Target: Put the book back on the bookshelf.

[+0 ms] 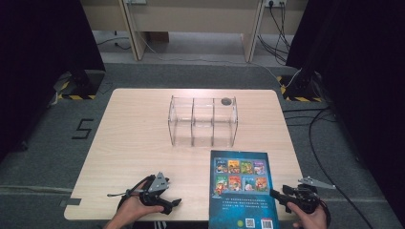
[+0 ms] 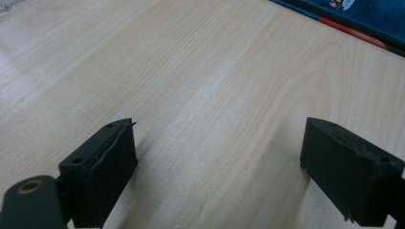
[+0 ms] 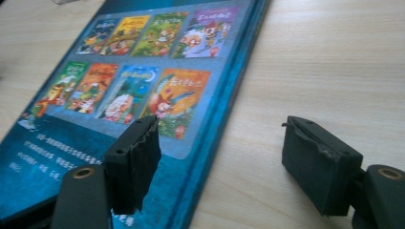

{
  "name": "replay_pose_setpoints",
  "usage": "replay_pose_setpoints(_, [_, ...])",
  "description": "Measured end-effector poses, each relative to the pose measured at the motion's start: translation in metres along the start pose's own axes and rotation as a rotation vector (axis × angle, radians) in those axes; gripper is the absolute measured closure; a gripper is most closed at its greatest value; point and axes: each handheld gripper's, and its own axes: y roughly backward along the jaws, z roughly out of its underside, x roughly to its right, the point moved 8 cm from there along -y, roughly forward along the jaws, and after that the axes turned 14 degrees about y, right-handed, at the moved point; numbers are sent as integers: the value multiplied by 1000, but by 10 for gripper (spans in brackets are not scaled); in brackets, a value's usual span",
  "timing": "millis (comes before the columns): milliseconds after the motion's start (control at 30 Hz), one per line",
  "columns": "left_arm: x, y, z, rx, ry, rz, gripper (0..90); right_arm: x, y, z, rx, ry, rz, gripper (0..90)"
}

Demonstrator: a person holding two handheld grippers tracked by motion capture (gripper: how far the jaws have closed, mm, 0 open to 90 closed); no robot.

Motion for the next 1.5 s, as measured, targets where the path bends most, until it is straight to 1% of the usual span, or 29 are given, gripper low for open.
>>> replay_pose_setpoints(100, [0, 0, 0, -2, 1, -3, 109, 1, -1, -1, 9, 3, -6, 294])
replay_pose_setpoints(233, [3, 1, 0, -34, 15, -20, 118, 0, -1, -1, 4, 4, -6, 293])
replay_pose_setpoints(300, [6, 1, -1, -45, 23, -18, 121, 0, -1, -1, 5, 3, -7, 293])
replay_pose_setpoints(333, [7, 1, -2, -42, 40, -14, 138, 0, -2, -1, 8, -3, -13, 293])
replay_pose_setpoints(367, [8, 0, -3, -40, 71, -6, 146, -1, -2, -2, 11, -4, -19, 293])
replay_pose_setpoints(433, [12, -1, -8, -37, 122, 30, 158, -1, -3, -2, 11, -8, -22, 293])
replay_pose_setpoints(467, [13, -2, -11, -27, 146, 42, 186, -2, -3, -2, 10, -10, -24, 292])
replay_pose_setpoints(500, [14, -4, -13, -17, 159, 48, 198, -3, -3, -2, 5, -15, -23, 292])
replay_pose_setpoints(533, [15, -6, -15, -12, 167, 52, 199, -3, -4, -2, 10, -7, -24, 292])
replay_pose_setpoints(600, [18, -10, -17, -8, 161, 53, 209, -3, -5, -3, 13, -7, -32, 292])
replay_pose_setpoints(633, [21, -11, -18, -9, 159, 59, 209, -5, -6, -3, 11, -18, -36, 292])
replay_pose_setpoints(700, [26, -13, -18, -13, 146, 67, 212, -5, -8, -5, 16, -9, -44, 292])
replay_pose_setpoints(767, [30, -14, -17, -20, 131, 73, 213, -8, -11, -6, 14, -8, -59, 293])
replay_pose_setpoints(833, [33, -15, -17, -18, 131, 79, 214, -14, -15, -8, 13, -15, -85, 298])
replay_pose_setpoints(867, [34, -16, -17, -20, 128, 81, 214, -16, -17, -10, 17, -13, -93, 272])
replay_pose_setpoints(900, [35, -17, -18, -18, 129, 83, 214, -17, -19, -11, 12, -10, -86, 269])
replay_pose_setpoints(933, [36, -18, -18, -17, 129, 84, 214, -18, -20, -12, 4, 6, -75, 266])
replay_pose_setpoints(1000, [41, -20, -20, -17, 121, 96, 214, -19, -21, -12, 8, 6, -78, 266])
replay_pose_setpoints(1033, [41, -20, -20, -17, 121, 96, 214, -19, -21, -12, 8, 6, -78, 266])
replay_pose_setpoints(1133, [48, -22, -20, -19, 109, 109, 214, -31, -29, -16, 16, -21, -142, 270])
replay_pose_setpoints(1200, [51, -23, -20, -17, 104, 115, 214, -38, -34, -18, 17, -35, -166, 276])
replay_pose_setpoints(1233, [51, -23, -19, -21, 96, 118, 214, -40, -38, -20, 18, -22, -174, 278])
replay_pose_setpoints(1267, [51, -23, -19, -22, 90, 121, 214, -43, -41, -21, 15, -20, -179, 286])
replay_pose_setpoints(1300, [51, -23, -19, -21, 89, 123, 215, -45, -43, -23, 10, -19, -181, 294])
replay_pose_setpoints(1333, [51, -23, -20, -20, 91, 124, 217, -46, -46, -24, 11, -5, -178, 295])
replay_pose_setpoints(1400, [51, -24, -19, -15, 92, 123, 223, -47, -50, -27, 9, 6, -167, 292])
replay_pose_setpoints(1467, [52, -24, -19, -12, 80, 120, 223, -48, -52, -29, 7, 12, -150, 276])
replay_pose_setpoints(1500, [54, -24, -19, -14, 78, 129, 223, -48, -54, -30, 12, 16, -144, 270])
